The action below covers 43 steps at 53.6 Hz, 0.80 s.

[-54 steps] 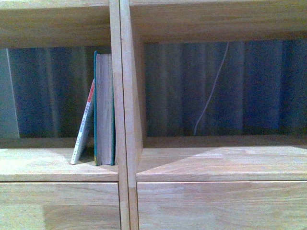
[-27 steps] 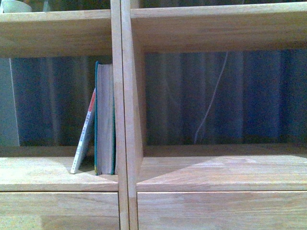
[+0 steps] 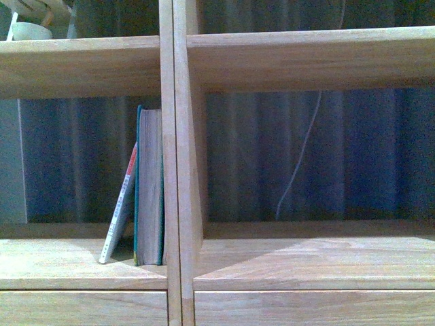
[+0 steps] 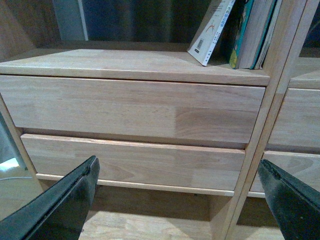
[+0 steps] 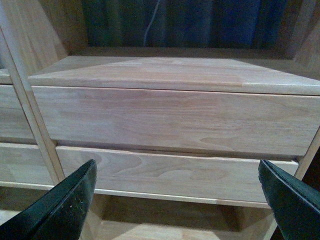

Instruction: Organize books on shelf

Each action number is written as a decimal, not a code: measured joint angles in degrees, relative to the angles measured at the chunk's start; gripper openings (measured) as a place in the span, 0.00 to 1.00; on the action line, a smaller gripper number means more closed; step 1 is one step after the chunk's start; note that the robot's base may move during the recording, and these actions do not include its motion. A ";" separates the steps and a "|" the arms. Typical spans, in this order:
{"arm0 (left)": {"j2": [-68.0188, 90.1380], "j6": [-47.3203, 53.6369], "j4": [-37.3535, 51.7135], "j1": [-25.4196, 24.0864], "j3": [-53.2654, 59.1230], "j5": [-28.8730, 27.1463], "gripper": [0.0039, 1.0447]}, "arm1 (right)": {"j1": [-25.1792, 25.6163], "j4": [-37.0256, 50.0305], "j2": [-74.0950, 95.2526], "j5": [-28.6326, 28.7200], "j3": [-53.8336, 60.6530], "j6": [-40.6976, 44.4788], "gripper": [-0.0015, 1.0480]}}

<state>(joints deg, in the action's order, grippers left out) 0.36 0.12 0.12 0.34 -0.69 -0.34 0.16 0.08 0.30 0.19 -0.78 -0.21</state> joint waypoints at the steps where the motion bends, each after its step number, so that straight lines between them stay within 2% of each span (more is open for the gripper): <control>1: 0.00 0.00 0.00 0.00 -0.02 0.00 0.93 | 0.00 0.00 0.00 -0.02 0.00 0.00 0.93; 43: 0.00 0.00 0.00 0.00 0.00 0.00 0.93 | 0.00 0.00 0.00 0.00 0.00 0.00 0.93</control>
<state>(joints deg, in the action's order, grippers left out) 0.36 0.12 0.12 0.34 -0.69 -0.34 0.16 0.08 0.30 0.19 -0.78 -0.21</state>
